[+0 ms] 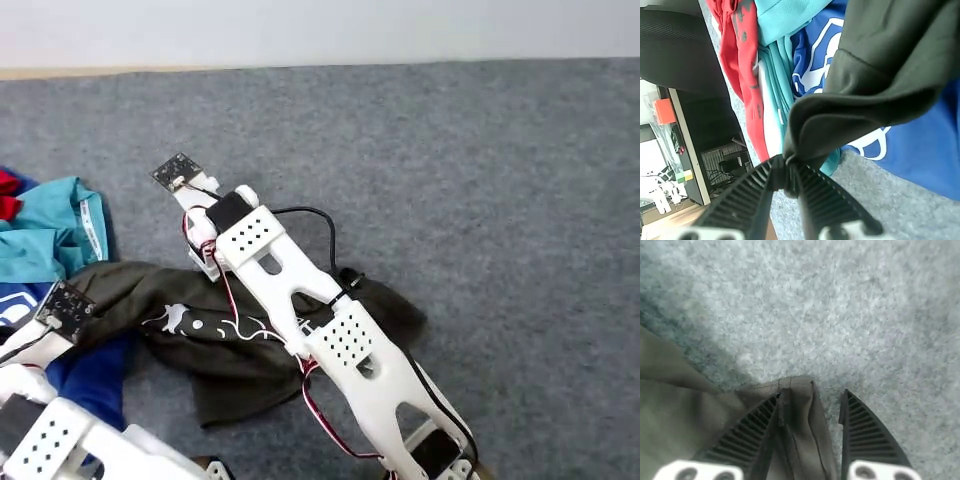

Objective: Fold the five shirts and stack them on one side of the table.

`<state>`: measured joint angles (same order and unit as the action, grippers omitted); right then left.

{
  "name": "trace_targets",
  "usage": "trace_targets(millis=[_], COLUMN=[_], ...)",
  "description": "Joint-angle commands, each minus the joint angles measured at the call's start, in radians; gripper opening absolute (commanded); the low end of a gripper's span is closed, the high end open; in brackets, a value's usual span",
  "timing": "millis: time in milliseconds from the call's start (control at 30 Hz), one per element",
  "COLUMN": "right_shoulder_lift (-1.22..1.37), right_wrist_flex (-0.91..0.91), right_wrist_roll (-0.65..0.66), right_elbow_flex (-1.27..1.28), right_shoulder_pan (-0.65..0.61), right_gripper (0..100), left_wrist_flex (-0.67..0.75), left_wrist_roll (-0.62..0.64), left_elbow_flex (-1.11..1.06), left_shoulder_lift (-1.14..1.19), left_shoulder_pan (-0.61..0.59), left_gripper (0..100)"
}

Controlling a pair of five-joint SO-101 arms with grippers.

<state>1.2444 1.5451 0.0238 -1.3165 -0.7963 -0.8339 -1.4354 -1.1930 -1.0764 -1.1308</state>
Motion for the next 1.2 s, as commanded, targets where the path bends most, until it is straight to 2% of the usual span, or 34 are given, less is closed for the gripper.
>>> trace_targets(millis=[0, 167, 467, 733, 833, 1000, 1167], right_shoulder_lift=[-0.008, -0.012, -0.101, -0.206, -0.277, -0.427, -0.573], right_wrist_flex=[-0.019, -0.036, 0.062, 0.239, 0.246, 0.248, 0.248], right_wrist_roll=[-0.003, 0.063, 0.078, 0.100, 0.133, 0.153, 0.169], right_elbow_flex=[-0.044, -0.044, -0.201, -0.358, -0.365, -0.364, -0.364], right_shoulder_pan=[0.007, 0.008, 0.058, 0.125, 0.170, 0.254, 0.349], right_gripper=[12.2, 0.6, 0.9, 0.9, 0.9, 0.9, 0.9], left_wrist_flex=[-0.003, -0.002, 0.025, 0.150, 0.161, 0.161, 0.161], left_wrist_roll=[0.000, 0.000, 0.012, 0.301, 0.454, 0.720, 0.870], left_elbow_flex=[0.002, -0.024, 0.012, 0.139, 0.223, 0.384, 0.499], left_shoulder_lift=[-0.018, -0.018, -0.020, -0.020, -0.020, -0.020, -0.020], left_shoulder_pan=[-0.006, -0.006, 0.002, 0.049, 0.095, 0.203, 0.354], left_gripper=[0, 0, 0, 0, 0, 0, 0])
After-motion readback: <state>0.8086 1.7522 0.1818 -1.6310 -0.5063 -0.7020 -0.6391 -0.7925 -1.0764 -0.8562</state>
